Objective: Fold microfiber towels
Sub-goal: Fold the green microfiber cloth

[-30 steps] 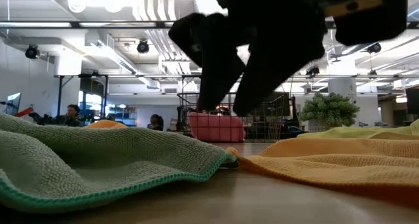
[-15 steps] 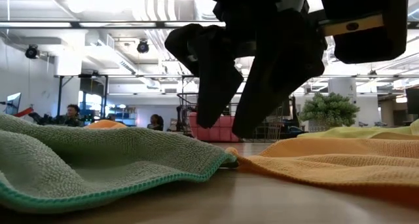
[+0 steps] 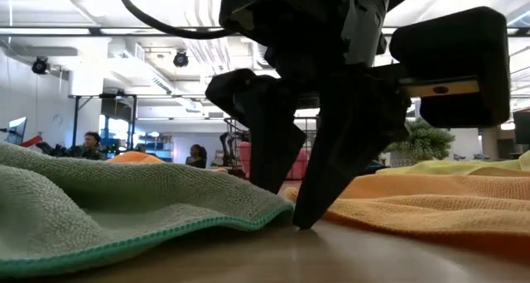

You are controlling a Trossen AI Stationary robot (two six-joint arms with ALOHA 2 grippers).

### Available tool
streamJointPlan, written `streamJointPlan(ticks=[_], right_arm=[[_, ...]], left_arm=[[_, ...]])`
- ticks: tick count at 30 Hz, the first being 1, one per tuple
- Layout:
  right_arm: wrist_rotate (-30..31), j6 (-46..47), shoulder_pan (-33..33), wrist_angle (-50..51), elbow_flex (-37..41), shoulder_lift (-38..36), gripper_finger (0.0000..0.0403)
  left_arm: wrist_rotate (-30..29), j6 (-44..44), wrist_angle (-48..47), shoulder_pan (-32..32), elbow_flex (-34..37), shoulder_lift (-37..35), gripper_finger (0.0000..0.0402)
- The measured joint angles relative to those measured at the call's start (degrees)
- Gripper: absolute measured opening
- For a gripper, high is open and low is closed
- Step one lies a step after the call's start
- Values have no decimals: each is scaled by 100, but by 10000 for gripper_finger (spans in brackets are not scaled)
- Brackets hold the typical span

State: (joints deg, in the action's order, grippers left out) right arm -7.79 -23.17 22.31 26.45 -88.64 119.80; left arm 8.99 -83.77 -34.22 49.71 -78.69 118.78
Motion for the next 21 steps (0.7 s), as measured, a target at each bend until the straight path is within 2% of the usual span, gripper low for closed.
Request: streamJointPlan(ticks=[3,14,17,21], right_arm=[[3,68,0,-4,0,1,155],[7,104,-20,-128,9,-13,155],[9,221,-33,-150,9,-13,155],[7,233,-45,-161,9,-13,155]], left_arm=[[-11,4,-39,0,17,3,176],[-183,16,-127,-2,37,29,50],[-237,54,-80,-9,37,29,40],[-299,329,204,-11,37,29,51]])
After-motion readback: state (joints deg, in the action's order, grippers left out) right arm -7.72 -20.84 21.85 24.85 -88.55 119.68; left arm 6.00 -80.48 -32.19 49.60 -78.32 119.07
